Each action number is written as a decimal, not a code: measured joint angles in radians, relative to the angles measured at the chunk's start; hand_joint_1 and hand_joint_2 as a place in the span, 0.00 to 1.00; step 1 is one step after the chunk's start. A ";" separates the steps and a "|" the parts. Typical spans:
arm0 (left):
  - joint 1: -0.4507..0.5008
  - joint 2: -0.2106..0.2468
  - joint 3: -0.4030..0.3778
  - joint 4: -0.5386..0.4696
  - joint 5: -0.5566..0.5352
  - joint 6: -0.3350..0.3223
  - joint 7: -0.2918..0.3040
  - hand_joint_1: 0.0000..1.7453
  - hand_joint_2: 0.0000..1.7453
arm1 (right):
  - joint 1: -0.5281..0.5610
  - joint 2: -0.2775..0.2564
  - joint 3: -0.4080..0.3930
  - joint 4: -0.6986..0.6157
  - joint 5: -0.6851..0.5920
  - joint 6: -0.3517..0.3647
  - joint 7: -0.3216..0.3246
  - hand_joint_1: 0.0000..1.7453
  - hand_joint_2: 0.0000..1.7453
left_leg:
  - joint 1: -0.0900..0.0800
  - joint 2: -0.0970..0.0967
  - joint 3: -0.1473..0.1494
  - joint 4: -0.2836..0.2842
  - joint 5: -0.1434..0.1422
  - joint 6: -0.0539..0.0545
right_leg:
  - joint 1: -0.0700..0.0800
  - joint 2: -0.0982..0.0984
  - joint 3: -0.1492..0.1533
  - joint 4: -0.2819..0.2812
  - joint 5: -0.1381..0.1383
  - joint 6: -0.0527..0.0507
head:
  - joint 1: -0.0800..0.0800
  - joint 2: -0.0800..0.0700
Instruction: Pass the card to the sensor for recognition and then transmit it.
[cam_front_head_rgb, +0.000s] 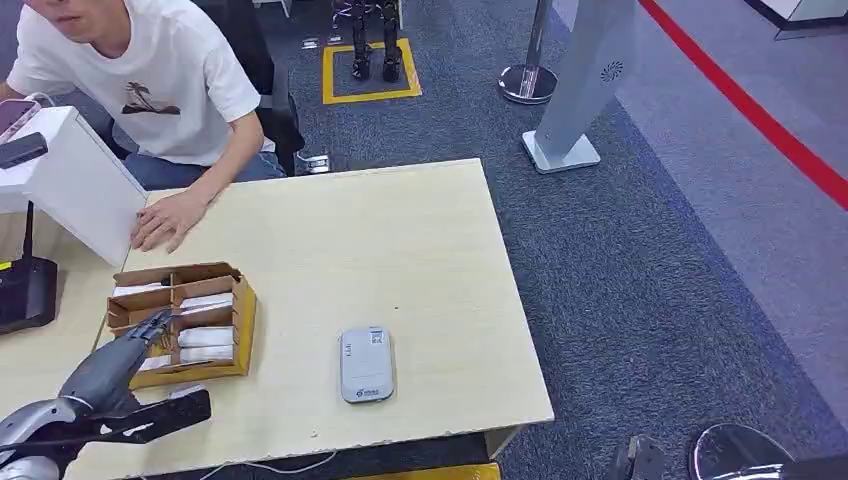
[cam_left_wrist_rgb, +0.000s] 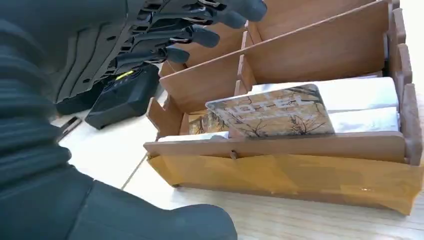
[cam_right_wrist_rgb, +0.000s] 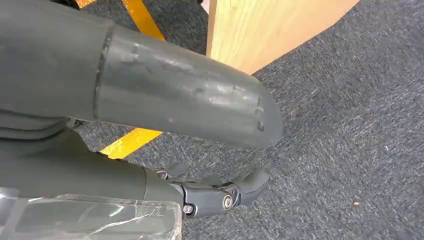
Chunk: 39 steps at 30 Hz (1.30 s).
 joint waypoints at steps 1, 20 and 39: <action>0.000 0.000 -0.001 0.001 0.000 0.000 0.000 0.00 1.00 | 0.000 0.000 0.000 0.000 0.000 0.000 0.000 0.00 0.00 | 0.000 0.000 0.000 0.000 0.000 0.000 | 0.000 0.000 0.000 0.000 0.000 0.000 | 0.000 0.000; 0.007 0.014 -0.002 0.005 0.022 0.002 0.017 1.00 1.00 | 0.001 0.000 0.000 0.000 0.004 0.000 0.000 0.00 0.00 | 0.000 0.000 0.000 0.000 0.000 0.000 | 0.000 0.000 0.000 0.000 0.000 0.000 | 0.000 0.000; 0.044 0.034 0.039 -0.017 0.100 0.011 0.025 1.00 1.00 | 0.004 0.000 -0.002 0.003 -0.005 0.018 -0.018 0.00 0.00 | 0.000 0.000 0.000 0.000 0.000 0.000 | 0.000 0.000 0.000 0.000 0.000 0.000 | 0.001 0.000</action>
